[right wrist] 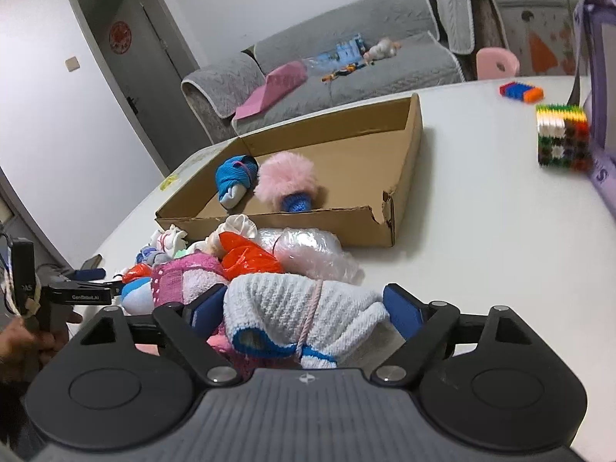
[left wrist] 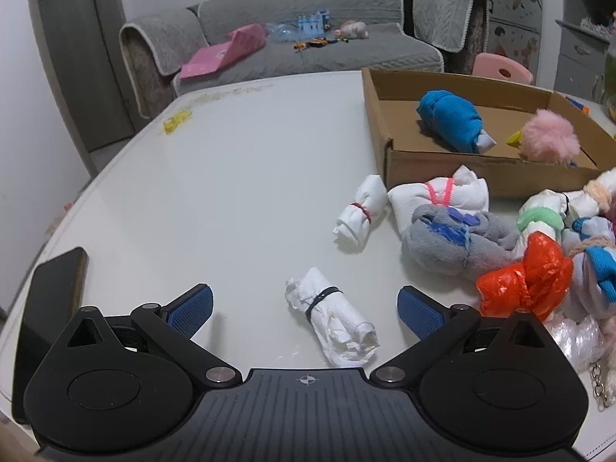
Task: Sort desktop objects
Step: 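Grasp the white sock with black band with the left tool while the right tool grasps the white knit sock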
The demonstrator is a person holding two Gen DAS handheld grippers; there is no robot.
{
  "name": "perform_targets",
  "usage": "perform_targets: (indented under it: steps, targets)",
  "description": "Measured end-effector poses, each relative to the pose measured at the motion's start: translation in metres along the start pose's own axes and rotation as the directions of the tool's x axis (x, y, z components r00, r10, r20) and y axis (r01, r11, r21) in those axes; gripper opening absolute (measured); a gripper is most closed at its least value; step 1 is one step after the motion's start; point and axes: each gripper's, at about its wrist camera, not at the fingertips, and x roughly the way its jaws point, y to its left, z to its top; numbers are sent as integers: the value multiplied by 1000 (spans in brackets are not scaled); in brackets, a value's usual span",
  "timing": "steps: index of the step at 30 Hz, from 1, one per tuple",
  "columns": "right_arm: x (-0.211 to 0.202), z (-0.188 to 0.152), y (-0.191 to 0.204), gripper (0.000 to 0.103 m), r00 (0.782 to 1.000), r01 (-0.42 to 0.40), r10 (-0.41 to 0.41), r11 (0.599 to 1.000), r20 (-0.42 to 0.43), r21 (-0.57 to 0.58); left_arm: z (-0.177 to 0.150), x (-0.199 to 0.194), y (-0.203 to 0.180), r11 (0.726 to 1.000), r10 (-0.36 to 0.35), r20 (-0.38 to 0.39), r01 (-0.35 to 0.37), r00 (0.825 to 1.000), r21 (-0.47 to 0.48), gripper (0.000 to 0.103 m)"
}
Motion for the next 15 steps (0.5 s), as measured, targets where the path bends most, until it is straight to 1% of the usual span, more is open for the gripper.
perform_targets:
  steps: [4, 7, 12, 14, 15]
  targets:
    - [-2, 2, -5, 77, 1000, -23, 23, 999, -5, 26, -3, -2, 3, 1000, -6, 11, 7, 1000, -10, 103]
    - [-6, 2, -7, 75, 1000, -30, 30, 999, 2, 39, -3, -3, -1, 1000, 11, 28, -12, 1000, 16, 103]
    - [-11, 4, -8, 74, 1000, -14, 13, 999, 21, 42, -2, -5, -11, 998, 15, 47, -18, 999, 55, 98]
    - [-14, 5, -8, 74, 999, 4, -5, 999, 38, 38, -2, -6, -14, 998, 6, 55, -10, 998, 70, 91]
    - [-15, 5, -8, 74, 999, 15, -17, 999, 47, 36, -2, -6, -15, 997, 1, 59, -5, 998, 77, 90]
